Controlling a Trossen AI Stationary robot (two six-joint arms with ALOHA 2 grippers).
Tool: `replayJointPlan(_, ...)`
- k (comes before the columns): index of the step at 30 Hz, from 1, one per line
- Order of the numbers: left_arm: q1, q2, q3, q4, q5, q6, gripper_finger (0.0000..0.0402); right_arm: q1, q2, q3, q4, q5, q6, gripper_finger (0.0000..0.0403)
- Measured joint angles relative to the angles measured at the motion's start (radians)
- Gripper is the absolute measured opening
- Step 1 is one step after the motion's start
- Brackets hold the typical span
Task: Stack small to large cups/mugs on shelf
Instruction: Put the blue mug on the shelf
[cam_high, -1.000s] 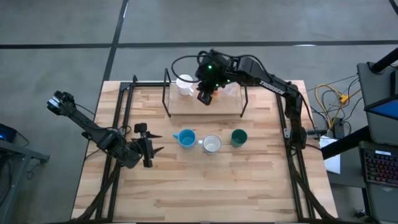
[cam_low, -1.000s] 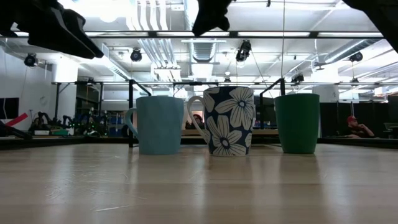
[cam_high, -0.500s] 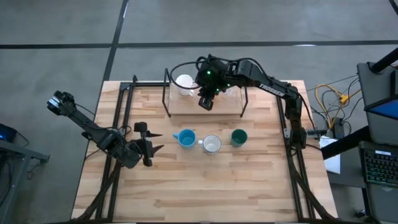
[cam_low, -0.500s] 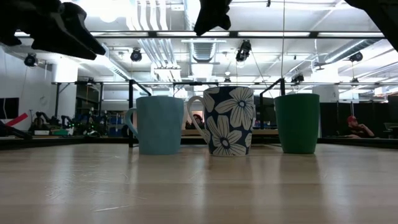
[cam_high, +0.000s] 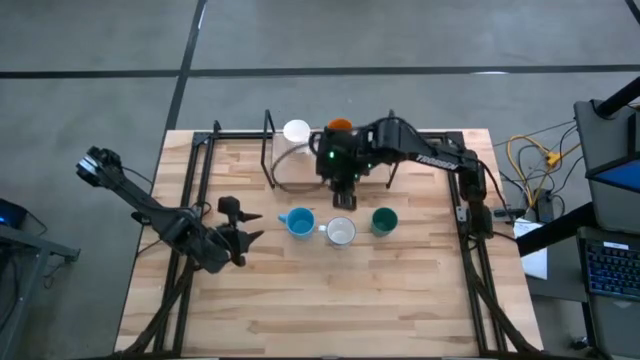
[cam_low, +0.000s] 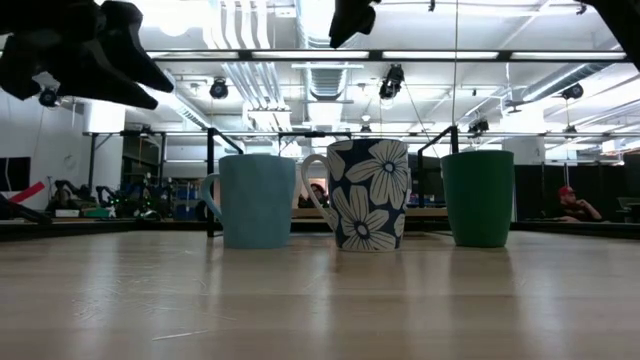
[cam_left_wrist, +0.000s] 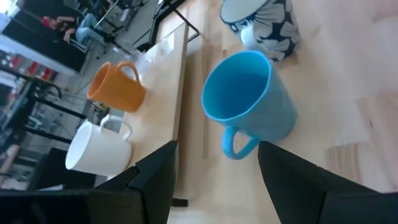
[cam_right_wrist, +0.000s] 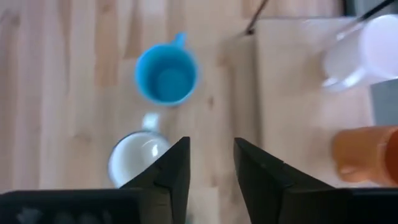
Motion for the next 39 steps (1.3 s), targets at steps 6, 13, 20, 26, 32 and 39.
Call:
replayJointPlan(6,0.0,0.064,0.0,0.052,0.004,0.006,0.0208,0.091,0.0,-0.072,-0.03,0.004,0.058,0.0151)
replayJointPlan(13,0.0,0.111,0.047,0.061,0.014,0.005,0.0208,0.195,0.001,-0.238,-0.04,0.004,0.101,0.0192)
replayJointPlan(20,0.003,0.148,0.083,0.102,0.138,-0.001,0.0208,0.308,0.002,-0.39,-0.048,0.004,0.132,0.0203)
replayJointPlan(26,0.023,0.204,0.116,0.108,0.25,-0.05,0.0208,0.421,-0.007,-0.437,-0.05,-0.003,0.162,0.0203)
replayJointPlan(32,0.101,0.299,0.203,0.04,0.392,0.013,0.0208,0.541,-0.008,-0.426,-0.047,-0.003,0.26,0.0203)
replayJointPlan(39,0.226,0.426,0.477,-0.395,0.581,0.064,0.0208,0.658,-0.008,-0.432,0.017,-0.002,0.304,0.0203)
